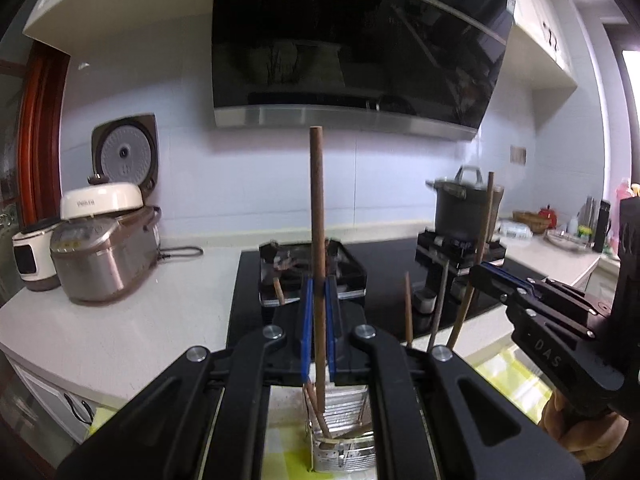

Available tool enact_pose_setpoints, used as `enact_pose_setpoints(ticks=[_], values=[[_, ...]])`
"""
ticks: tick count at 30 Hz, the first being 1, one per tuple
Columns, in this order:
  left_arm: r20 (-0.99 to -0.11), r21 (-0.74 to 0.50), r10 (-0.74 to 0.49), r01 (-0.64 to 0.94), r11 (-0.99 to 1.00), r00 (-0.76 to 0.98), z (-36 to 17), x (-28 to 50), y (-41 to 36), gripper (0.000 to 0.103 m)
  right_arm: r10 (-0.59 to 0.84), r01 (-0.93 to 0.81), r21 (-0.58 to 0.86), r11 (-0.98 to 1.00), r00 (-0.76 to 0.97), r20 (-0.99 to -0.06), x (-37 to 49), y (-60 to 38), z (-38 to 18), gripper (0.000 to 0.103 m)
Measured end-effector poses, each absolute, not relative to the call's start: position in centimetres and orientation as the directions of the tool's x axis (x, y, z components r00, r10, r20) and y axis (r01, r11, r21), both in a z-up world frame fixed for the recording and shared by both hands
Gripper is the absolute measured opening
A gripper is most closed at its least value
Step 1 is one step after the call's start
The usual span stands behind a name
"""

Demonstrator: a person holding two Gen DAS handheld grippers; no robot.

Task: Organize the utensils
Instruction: 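Lower both held chopsticks down into the wire rack, then open both tools to release the chopsticks into the wire rack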

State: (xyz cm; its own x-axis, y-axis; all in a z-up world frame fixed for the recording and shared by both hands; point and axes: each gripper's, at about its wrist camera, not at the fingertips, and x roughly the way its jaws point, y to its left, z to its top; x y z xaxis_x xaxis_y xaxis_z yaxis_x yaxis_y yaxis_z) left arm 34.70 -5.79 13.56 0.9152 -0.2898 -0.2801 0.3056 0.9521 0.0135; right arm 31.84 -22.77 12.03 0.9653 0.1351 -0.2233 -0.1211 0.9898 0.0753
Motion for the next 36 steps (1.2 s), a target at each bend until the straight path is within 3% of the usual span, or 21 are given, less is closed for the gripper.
enact_pose_setpoints(ticks=[11,13,14,15,16,17,21,25,36], values=[[-0.457,-0.025,-0.269,0.290,0.957,0.848,6.2,38.6,-5.8,0.006,0.163,-0.136,0.096,0.986,0.895,-0.414,34.5,-22.3,6.3,0.009],[-0.480,-0.045,-0.274,0.288,0.956,0.833,5.1,38.8,-5.6,0.007,0.168,-0.134,0.109,0.985,0.886,-0.433,34.5,-22.3,5.7,0.017],[-0.486,-0.050,-0.275,0.287,0.957,0.829,4.8,38.8,-5.5,0.008,0.171,-0.134,0.114,0.984,0.882,-0.438,34.4,-22.3,5.6,0.030],[-0.493,-0.056,-0.275,0.286,0.957,0.826,4.5,38.8,-5.4,0.017,0.174,-0.134,0.121,0.984,0.881,-0.439,34.3,-22.4,5.5,0.049],[-0.495,-0.062,-0.276,0.283,0.957,0.824,4.2,38.7,-5.2,0.028,0.174,-0.132,0.125,0.983,0.887,-0.427,34.0,-22.5,5.7,0.056],[-0.490,-0.066,-0.274,0.278,0.958,0.827,4.1,38.5,-5.0,0.033,0.171,-0.131,0.124,0.984,0.893,-0.416,33.6,-22.5,5.8,0.058],[-0.477,-0.081,-0.266,0.259,0.962,0.838,4.6,37.3,-4.0,0.039,0.167,-0.122,0.134,0.983,0.898,-0.406,32.4,-22.7,6.8,0.058],[-0.458,-0.125,-0.239,0.205,0.971,0.856,4.9,34.7,-2.0,0.062,0.176,-0.114,0.173,0.978,0.897,-0.406,30.1,-23.2,7.1,0.058],[-0.535,-0.099,-0.200,0.174,0.980,0.821,0.4,26.8,0.0,0.063,0.175,-0.070,0.210,0.975,0.823,-0.540,23.0,-21.8,1.2,0.058]])
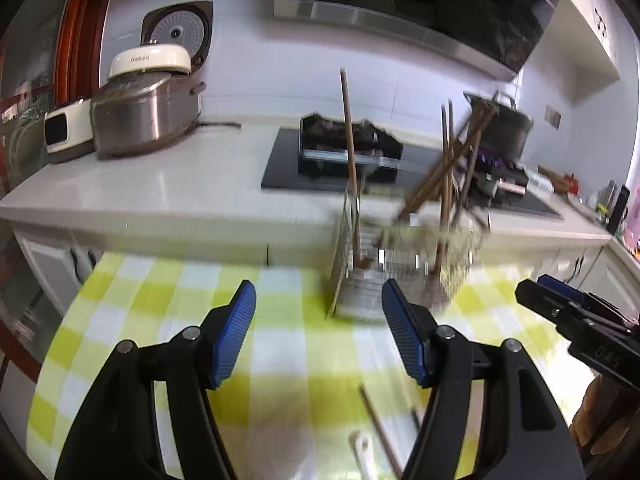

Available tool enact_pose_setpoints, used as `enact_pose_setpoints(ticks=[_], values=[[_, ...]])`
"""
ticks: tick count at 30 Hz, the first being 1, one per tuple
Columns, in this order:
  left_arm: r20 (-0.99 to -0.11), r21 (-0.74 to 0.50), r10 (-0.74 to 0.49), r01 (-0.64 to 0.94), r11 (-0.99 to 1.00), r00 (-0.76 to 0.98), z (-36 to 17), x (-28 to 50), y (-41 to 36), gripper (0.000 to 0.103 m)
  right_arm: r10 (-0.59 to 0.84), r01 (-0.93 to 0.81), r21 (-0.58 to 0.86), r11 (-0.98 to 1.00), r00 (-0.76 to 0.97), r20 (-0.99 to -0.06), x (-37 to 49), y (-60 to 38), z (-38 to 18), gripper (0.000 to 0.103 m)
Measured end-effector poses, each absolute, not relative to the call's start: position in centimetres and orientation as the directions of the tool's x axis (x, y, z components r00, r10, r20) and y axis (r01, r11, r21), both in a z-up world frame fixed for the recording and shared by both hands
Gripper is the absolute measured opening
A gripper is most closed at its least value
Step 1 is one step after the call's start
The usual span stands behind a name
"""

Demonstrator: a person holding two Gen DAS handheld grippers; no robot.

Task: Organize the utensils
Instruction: 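Open both tools to release the chopsticks into the wire rack, then move both open tools back down over the remaining utensils on the table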

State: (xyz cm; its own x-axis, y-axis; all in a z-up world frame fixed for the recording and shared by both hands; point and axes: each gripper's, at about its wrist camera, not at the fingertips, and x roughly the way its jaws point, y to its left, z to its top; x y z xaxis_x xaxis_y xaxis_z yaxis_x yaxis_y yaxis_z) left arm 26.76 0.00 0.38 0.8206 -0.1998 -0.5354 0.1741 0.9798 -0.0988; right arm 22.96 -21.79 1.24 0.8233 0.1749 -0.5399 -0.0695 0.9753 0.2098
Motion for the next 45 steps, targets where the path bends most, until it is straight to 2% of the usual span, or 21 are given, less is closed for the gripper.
enact_pose_setpoints(ticks=[3,8,20,30,45], values=[[-0.575,-0.100,-0.198,0.172,0.980,0.794,-1.7,24.6,-0.1,0.063,0.207,-0.062,0.254,0.965,0.774,-0.599,21.2,-21.3,-1.9,0.058],[-0.633,-0.119,-0.204,0.167,0.979,0.747,-5.2,22.7,-0.6,0.063,0.189,-0.037,0.233,0.972,0.711,-0.677,18.7,-19.7,-5.6,0.058],[-0.744,-0.112,-0.187,0.156,0.981,0.642,-9.5,22.8,-2.1,0.062,0.185,-0.067,0.186,0.980,0.648,-0.739,17.5,-16.9,-7.7,0.058],[-0.733,-0.054,-0.114,0.109,0.993,0.671,-9.8,22.5,-1.4,0.062,0.154,-0.080,0.133,0.988,0.607,-0.779,19.6,-15.7,-8.2,0.058],[-0.750,-0.048,-0.147,0.168,0.985,0.645,-10.5,21.8,-3.6,0.062,0.095,-0.047,0.084,0.995,0.593,-0.800,18.7,-17.5,-9.3,0.055]])
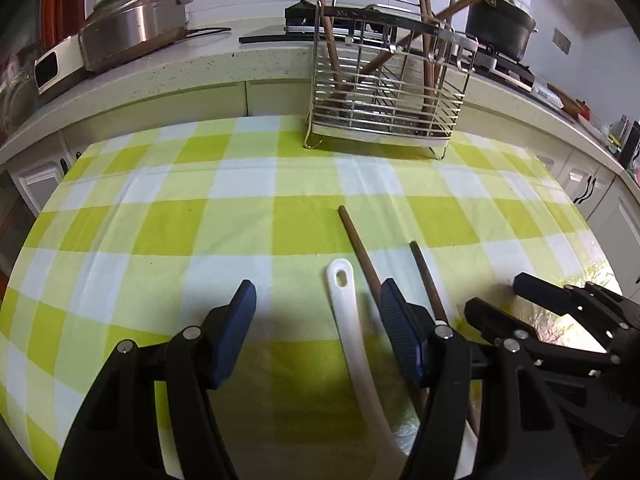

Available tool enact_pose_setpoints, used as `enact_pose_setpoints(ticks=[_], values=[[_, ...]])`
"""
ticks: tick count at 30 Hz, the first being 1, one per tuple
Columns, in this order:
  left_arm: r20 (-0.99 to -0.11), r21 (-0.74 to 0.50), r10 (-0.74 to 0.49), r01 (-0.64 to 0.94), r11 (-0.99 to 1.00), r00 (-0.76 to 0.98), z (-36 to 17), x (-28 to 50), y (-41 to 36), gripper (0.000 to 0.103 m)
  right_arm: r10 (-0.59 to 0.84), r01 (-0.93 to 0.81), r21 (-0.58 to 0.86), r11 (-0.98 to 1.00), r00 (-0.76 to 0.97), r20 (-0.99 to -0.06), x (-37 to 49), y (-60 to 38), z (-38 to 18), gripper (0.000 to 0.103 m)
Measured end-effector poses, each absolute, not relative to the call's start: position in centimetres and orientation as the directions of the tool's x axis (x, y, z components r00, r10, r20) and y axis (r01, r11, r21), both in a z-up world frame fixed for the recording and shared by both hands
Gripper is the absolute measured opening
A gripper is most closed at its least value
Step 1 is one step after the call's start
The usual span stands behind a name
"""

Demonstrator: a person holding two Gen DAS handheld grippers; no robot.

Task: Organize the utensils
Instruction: 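Move both open tools back down over the remaining utensils on the table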

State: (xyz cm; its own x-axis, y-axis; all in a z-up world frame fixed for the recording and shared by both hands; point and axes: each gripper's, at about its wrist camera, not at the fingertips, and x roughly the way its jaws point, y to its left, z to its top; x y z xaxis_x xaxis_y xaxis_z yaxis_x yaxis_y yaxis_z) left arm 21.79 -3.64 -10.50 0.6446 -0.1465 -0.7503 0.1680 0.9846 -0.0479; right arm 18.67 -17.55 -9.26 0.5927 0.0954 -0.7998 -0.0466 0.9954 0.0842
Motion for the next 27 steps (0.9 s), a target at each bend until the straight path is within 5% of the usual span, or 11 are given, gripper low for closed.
enact_pose_setpoints(ticks=[15,21,27], values=[[-0.765,-0.076,-0.128,0.109,0.991,0.631,-10.6,22.6,-1.4,0.062,0.188,-0.145,0.126,0.981,0.599,-0.778,17.1,-15.5,-8.4,0.054],[-0.776,-0.058,-0.153,0.172,0.983,0.612,-11.2,22.4,-2.4,0.046,0.214,-0.194,0.120,0.974,0.593,-0.776,15.2,-13.9,-8.7,0.043],[-0.777,-0.036,-0.161,0.211,0.977,0.608,-11.3,21.9,-3.5,0.042,0.219,-0.175,0.142,0.974,0.591,-0.777,15.2,-14.5,-8.7,0.039]])
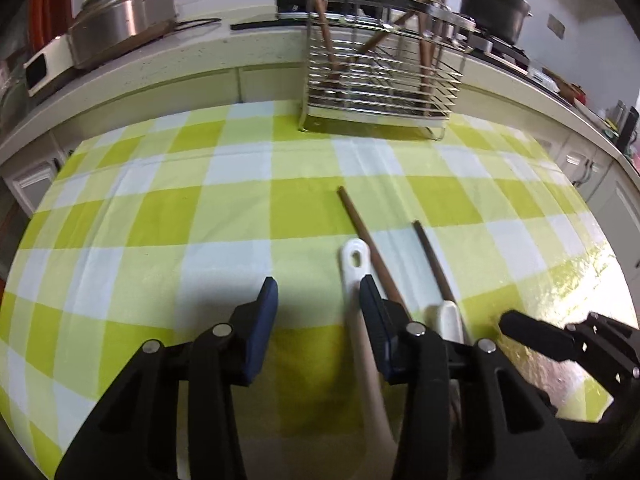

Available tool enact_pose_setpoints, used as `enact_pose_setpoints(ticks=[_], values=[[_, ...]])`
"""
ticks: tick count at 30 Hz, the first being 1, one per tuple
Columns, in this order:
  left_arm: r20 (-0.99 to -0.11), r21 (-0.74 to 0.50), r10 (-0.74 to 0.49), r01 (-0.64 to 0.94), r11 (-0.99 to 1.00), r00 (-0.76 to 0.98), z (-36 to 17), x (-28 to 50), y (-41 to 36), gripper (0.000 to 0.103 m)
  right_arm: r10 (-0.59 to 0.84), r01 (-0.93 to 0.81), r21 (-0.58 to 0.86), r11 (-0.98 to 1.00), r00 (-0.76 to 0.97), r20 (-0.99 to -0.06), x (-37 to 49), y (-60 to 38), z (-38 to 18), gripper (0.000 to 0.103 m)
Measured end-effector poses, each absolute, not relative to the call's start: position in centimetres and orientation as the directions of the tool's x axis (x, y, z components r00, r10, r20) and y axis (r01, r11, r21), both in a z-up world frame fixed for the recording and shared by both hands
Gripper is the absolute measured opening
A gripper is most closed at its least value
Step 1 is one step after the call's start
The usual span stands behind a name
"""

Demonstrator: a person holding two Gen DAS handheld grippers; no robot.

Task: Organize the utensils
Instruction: 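Move both open tools back down over the remaining utensils on the table, then close the right tool on a white spoon while the left tool approaches another spoon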

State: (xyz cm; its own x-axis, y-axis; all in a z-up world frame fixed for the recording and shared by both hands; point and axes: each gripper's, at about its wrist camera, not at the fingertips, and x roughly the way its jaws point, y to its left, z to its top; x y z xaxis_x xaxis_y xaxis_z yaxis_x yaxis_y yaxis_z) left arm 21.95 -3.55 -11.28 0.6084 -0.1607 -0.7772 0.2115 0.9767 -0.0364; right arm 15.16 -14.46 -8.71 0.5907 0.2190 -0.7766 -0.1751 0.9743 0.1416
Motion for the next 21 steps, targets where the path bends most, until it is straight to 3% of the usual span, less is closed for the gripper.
enact_pose_setpoints(ticks=[7,21], values=[[-0.782,0.018,-0.077,0.145,0.989,0.619,-11.4,21.8,-2.5,0.043,0.192,-0.136,0.137,0.981,0.607,-0.771,15.1,-15.4,-8.4,0.039],[-0.778,-0.022,-0.135,0.187,0.982,0.614,-11.3,21.1,-2.0,0.042,0.167,-0.176,0.076,0.981,0.591,-0.789,14.8,-13.5,-9.0,0.039]])
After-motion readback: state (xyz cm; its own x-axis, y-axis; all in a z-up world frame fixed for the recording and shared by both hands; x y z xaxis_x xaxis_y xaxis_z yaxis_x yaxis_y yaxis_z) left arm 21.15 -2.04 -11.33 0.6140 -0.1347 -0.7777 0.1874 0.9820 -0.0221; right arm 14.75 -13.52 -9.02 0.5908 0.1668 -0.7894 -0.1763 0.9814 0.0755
